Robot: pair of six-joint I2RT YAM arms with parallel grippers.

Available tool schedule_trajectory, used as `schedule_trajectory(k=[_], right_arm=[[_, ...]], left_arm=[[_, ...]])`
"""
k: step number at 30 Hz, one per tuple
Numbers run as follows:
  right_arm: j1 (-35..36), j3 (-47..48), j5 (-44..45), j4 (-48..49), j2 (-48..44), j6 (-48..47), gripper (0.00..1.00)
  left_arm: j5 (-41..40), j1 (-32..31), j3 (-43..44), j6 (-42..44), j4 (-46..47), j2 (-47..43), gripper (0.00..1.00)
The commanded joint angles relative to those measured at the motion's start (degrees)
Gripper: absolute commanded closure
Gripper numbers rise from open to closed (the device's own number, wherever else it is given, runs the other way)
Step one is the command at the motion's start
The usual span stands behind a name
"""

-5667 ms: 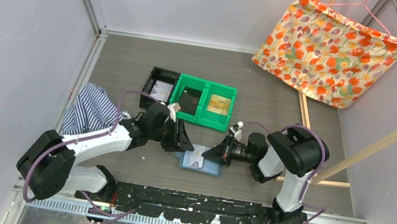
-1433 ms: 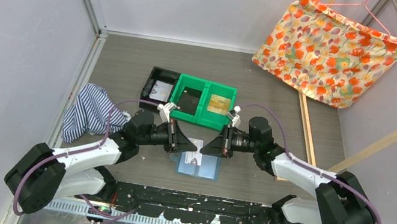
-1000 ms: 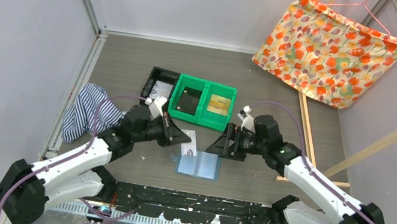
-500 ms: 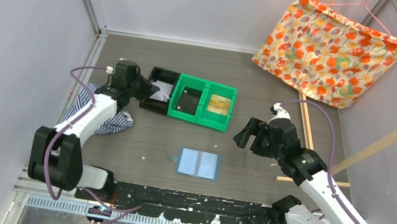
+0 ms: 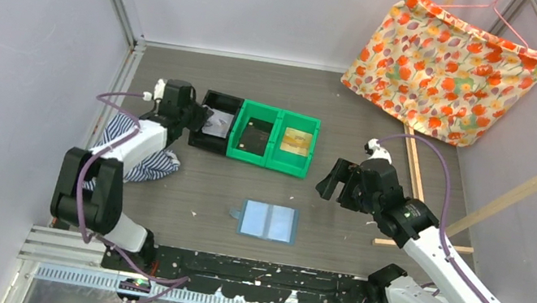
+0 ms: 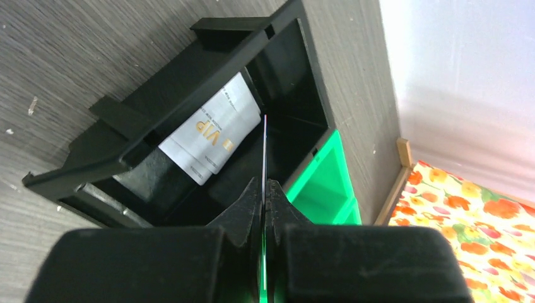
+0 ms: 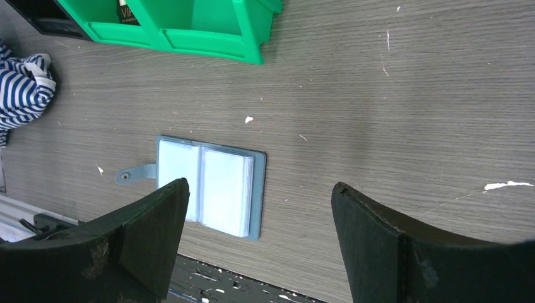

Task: Take the credit cards out of the card holder
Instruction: Place the credit card in the storage box.

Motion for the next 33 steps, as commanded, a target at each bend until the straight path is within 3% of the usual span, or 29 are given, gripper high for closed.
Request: schedule_trajectory(k=[1, 7, 18, 25, 29, 33], right_arm=[[-0.1, 0.7, 1.1, 1.2, -1.0, 0.9, 0.13], [-0.1, 0.3, -0.1, 1.3, -1.4, 1.0, 0.13], [-0.1, 0.1, -0.4, 1.1, -1.6, 0.5, 0.13], [0.0, 0.1, -1.2, 1.3, -1.1, 0.3, 0.13], [0.0, -0.1, -1.8, 1.6, -0.7, 0.0, 0.13], [-0.1, -0.5, -2.6, 2.0, -0.2, 0.3, 0.14]], left_arm=[[0.4, -0.1, 3.3, -2.2, 3.6, 4.2, 0.99], [-8.6, -2.7, 4.8, -2.3, -0.7, 3.7, 0.99], [-13.8, -4.5, 5.3, -4.6, 0.5, 7.3, 1.0], [-17.0, -6.5, 7.5, -6.8, -5.1, 9.5, 0.98], [-16.7, -6.9, 9.8, -7.7, -9.9, 9.9, 0.65], [-16.9, -7.0, 11.7, -6.7, -14.6, 8.9, 0.43]])
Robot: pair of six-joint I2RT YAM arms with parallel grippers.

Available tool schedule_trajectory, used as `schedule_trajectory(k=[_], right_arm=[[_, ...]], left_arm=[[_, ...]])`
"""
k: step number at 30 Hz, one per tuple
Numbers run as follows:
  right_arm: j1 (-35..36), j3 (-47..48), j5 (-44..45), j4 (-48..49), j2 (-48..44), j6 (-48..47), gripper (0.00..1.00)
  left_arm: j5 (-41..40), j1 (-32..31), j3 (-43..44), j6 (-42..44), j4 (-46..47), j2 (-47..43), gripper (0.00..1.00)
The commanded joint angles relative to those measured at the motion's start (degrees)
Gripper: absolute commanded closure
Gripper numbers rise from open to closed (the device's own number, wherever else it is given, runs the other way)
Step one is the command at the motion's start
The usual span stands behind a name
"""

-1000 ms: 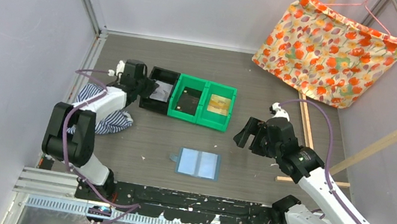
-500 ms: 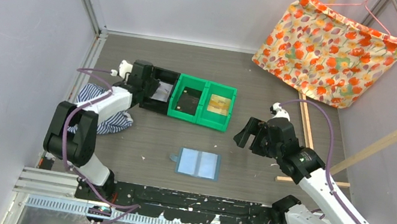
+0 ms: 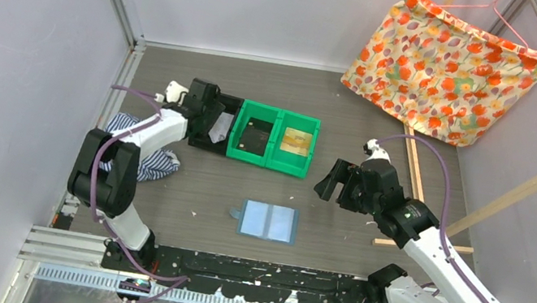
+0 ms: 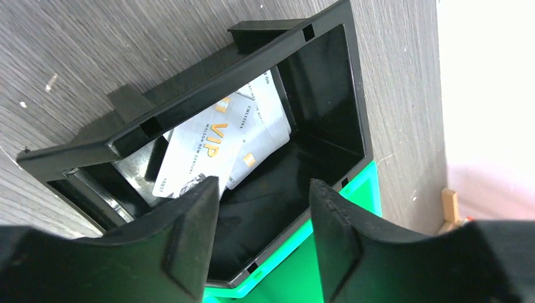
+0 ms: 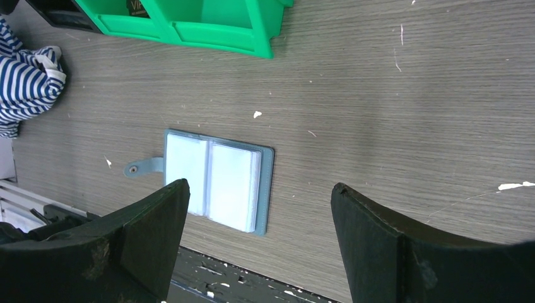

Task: Take the credit cards out of the card holder
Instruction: Place the credit card in the storage box.

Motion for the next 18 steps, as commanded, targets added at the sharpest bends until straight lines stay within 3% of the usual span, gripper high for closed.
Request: schedule_trajectory(k=[1, 7, 11, 13, 18], right_arm=[[0.0, -0.6, -1.0, 2.2, 0.3, 0.1, 0.14], [-0.1, -0.9, -1.3, 3.0, 0.9, 0.0, 0.14], [-0.1, -1.1, -1.3, 3.2, 0.8, -0.1, 0.14], [-0.1, -1.6, -1.3, 3.9, 1.2, 0.2, 0.13], [0.0, -3.4, -4.9, 6.2, 3.3, 1.1, 0.14]], left_arm=[[-2.5, -0.1, 3.1, 0.5, -5.8, -1.3, 0.4], [-1.3, -0.4, 1.6, 1.2, -9.0, -5.9, 0.38], [0.0, -2.6, 0.6, 10.5, -9.4, -13.3, 0.4], [3.3, -4.2, -1.1, 17.8, -6.9, -17.5, 0.41], [20.5, -6.9, -9.5, 30.4, -4.0, -27.0, 0.42]])
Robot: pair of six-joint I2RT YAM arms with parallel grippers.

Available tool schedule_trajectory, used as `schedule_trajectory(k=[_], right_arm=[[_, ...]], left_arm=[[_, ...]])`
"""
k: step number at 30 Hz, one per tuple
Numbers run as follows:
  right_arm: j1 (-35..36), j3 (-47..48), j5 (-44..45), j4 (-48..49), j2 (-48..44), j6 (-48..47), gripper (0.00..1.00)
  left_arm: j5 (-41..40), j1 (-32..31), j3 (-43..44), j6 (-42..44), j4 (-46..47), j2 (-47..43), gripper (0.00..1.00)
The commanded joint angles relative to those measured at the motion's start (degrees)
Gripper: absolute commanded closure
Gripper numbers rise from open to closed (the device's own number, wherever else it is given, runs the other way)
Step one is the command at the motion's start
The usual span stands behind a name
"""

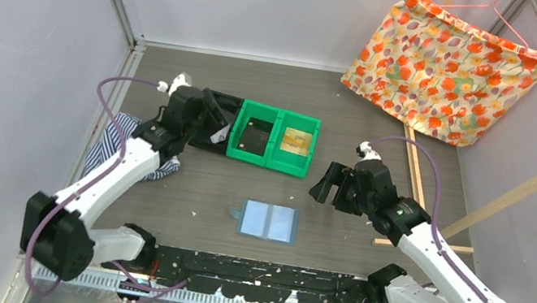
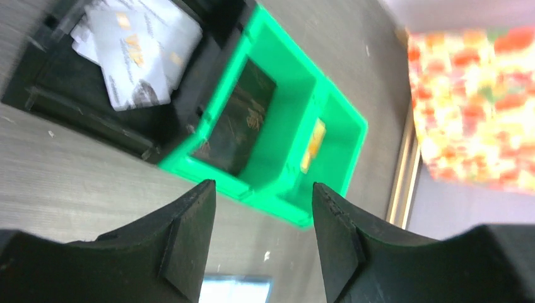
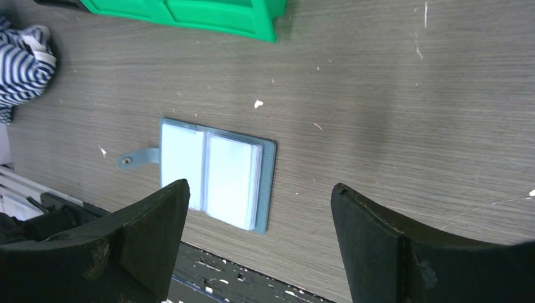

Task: Take the credit cards out of the card holder
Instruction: Place the credit card in the storage box, then remove the credit card from the card holder.

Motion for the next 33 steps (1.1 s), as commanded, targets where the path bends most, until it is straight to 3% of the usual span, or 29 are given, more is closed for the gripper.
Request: schedule_trajectory(k=[1, 5, 9, 13, 18, 23, 33], right_arm=[[0.0, -1.5, -2.6, 3.7, 1.9, 1.3, 0.13], [0.3, -7.9, -8.0, 12.1, 3.0, 7.7, 0.14], [1.7, -15.0, -11.3, 23.9, 7.1, 16.6, 0.19], [3.8, -16.7, -11.1, 29.0, 9.0, 19.7, 0.27], [6.0, -18.3, -13.0, 34.5, 11.3, 21.4, 0.4], [7.6, -17.9, -13.3, 36.6, 13.1, 21.7, 0.37], [8.5, -16.6, -16.1, 39.8, 20.6, 21.7, 0.37]], left_arm=[[15.2, -2.8, -7.5, 14.9, -0.2, -6.9, 0.42], [19.4, -10.9, -10.3, 14.6, -4.8, -10.2, 0.44], [23.5, -17.5, -13.4, 6.9, 2.4, -8.4, 0.44], [25.3, -21.9, -14.9, 5.6, 3.8, -3.7, 0.48], [25.9, -23.2, -22.2, 3.3, 9.3, -2.4, 0.51], [21.7, -23.1, -25.9, 1.1, 10.3, -0.6, 0.52], [22.5, -23.1, -30.3, -1.4, 18.5, 6.4, 0.53]])
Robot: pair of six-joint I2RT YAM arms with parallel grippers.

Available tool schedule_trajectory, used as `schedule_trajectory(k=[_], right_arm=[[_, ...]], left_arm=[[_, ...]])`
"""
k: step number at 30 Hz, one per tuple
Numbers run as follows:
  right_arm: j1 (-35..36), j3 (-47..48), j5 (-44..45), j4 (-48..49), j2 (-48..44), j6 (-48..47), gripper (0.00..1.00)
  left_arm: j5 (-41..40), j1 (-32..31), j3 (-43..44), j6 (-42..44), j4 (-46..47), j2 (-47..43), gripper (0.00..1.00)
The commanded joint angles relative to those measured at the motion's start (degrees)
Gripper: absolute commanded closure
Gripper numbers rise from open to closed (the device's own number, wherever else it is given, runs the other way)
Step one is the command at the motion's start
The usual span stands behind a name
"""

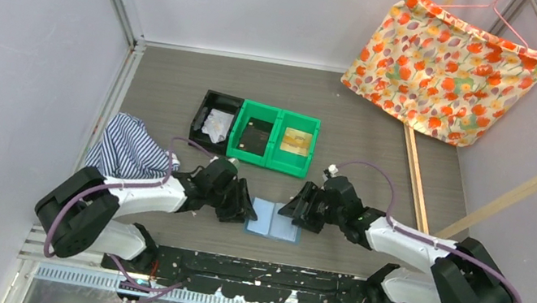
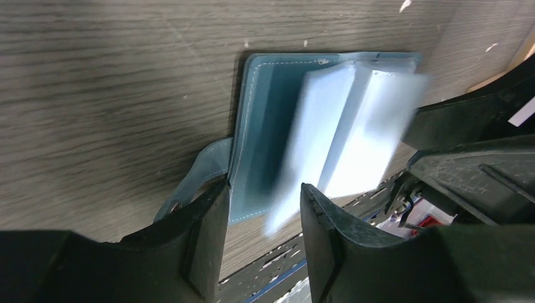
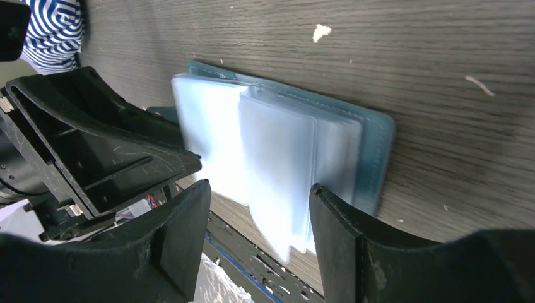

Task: Take the credit cards out of the card holder
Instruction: Remove the credit card from the card holder.

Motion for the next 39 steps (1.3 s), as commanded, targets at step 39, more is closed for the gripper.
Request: schedule_trajectory(k=[39], right_arm=[[4.4, 15.0, -8.1, 6.1, 19.6, -6.2, 0.36]], left_arm=[[-9.4, 4.1, 0.6, 3.0, -21.9, -29.7, 0.49]])
